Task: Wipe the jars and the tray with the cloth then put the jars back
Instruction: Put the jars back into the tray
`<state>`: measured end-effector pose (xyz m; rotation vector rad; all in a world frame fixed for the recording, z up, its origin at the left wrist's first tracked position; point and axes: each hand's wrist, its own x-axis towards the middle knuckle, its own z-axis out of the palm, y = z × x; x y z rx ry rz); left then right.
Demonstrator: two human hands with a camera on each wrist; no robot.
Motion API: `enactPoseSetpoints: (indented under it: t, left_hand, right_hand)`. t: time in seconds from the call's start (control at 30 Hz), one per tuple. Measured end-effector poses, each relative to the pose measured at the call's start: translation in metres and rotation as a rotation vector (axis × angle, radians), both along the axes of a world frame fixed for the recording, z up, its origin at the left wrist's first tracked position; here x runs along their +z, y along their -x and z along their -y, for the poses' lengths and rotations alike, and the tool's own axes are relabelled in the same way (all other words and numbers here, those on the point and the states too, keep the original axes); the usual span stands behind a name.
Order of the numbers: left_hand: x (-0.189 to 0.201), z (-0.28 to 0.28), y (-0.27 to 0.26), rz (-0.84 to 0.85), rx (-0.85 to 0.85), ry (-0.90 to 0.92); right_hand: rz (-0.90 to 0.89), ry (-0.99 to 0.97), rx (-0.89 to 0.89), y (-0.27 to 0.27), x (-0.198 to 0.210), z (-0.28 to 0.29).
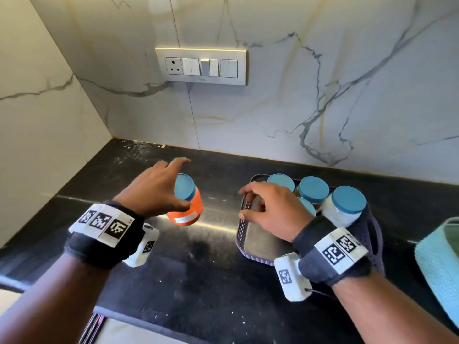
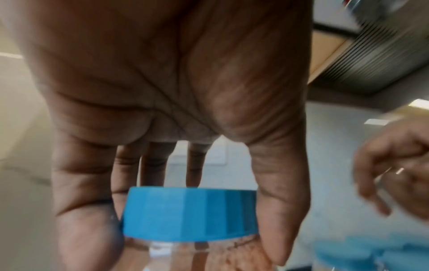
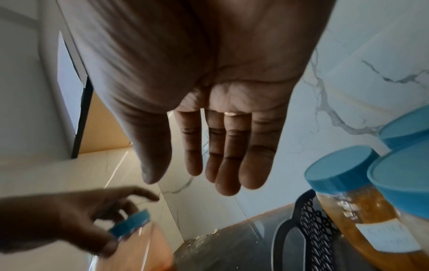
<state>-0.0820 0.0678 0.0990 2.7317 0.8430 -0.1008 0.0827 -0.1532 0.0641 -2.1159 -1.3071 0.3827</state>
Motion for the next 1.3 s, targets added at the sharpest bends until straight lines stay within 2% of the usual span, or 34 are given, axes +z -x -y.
enactPoseSetpoints:
  t: [0.17,0.4,0.6,0.7,0.8,0.9,1.1,1.3]
  left_hand:
    - [0.023,0.069,-0.063,0.201,-0.259,0.079]
    - [0.008,0.149,-0.151,0.353,-0.476,0.292]
    - [-0.007,0.192,-0.183,0.318,-0.594,0.439]
    - [-0.025,0.186,-0.181,0.299,-0.535,0.329]
    - [-0.048,0.170,-0.172,0.330,-0.389,0.182]
    - [-0.067,0.160,-0.163,0.294,-0.310,0.125]
    - [-0.091,0.169,-0.155,0.023,-0.231,-0.116]
    - [-0.101,0.175,-0.167,-0.024,-0.244,-0.194]
  right_hand:
    - [0.052,-0.132,-0.062,-0.008,0.015,0.024]
    - [0.157,-0.057,-0.340,-0.042,0.015,0.090]
    - [0.138,0.029,-0.565,-0.059,-0.004,0.140]
    - [0.123,0.199,-0.613,-0.064,-0.018,0.147]
    - [0.073,0.333,-0.630,-0.069,-0.031,0.144]
    - [0.070,0.374,-0.656,-0.073,-0.044,0.134]
    - [0.072,0.456,-0.598,-0.078,-0.061,0.118]
    - [0.066,0.471,-0.577,-0.081,-0.059,0.125]
